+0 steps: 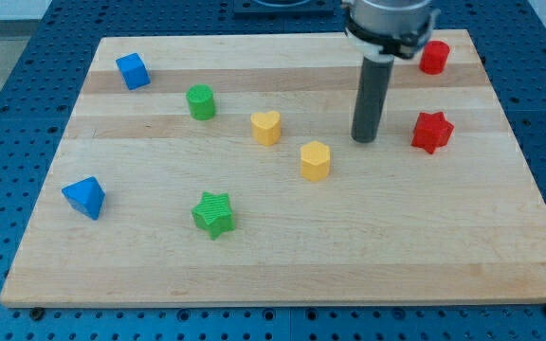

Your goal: Push the yellow hexagon beside the yellow heart

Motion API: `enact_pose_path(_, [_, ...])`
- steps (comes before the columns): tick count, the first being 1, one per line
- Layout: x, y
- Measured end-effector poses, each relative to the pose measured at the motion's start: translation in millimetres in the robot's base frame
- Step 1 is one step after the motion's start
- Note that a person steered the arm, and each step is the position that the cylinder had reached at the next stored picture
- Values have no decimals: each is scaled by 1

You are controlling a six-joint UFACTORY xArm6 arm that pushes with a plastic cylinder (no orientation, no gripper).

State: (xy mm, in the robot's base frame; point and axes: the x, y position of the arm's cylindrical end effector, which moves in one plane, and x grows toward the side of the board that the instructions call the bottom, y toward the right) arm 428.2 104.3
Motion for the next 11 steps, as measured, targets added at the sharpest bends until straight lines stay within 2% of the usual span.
enact_pose_path(1, [49,-2])
enact_pose_path(2, [62,-10])
enact_pose_path(6, [67,-53])
enact_pose_path(7, [44,-54])
enact_pose_path(9, [-39,-57])
enact_pose_path(10, [-64,-60])
enact_pose_path(11, [-35,-45])
